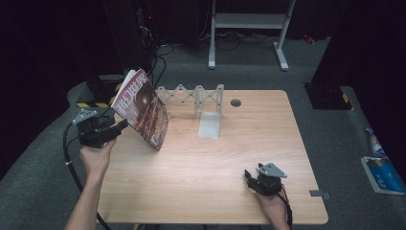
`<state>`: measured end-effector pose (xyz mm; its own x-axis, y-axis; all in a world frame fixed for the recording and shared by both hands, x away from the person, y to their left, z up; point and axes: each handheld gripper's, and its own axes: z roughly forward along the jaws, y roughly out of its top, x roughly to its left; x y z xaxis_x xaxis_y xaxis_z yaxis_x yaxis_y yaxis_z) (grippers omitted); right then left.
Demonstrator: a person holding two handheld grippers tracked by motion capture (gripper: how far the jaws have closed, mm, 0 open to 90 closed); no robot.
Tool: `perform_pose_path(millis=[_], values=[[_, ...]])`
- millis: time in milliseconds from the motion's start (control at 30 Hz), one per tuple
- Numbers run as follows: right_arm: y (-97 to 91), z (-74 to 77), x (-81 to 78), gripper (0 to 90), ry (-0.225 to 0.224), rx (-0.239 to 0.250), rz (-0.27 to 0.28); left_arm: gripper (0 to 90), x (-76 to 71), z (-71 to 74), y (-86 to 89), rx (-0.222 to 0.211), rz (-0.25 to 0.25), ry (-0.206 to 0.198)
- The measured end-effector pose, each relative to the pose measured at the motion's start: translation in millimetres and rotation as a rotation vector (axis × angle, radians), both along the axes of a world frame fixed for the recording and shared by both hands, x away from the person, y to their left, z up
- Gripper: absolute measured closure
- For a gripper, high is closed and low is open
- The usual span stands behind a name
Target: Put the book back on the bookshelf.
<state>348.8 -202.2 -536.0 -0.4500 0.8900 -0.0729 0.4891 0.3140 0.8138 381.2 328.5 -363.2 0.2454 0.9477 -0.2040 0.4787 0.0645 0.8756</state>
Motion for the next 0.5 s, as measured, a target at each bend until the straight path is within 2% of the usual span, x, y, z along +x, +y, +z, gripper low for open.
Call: perform_pose_path(millis=[500], values=[[0.0, 0.0, 0.0, 37.7, 0.000, 0.000, 0.000, 40.0, -9.0, -7.8, -6.3, -0.021, -0.025, 0.001]])
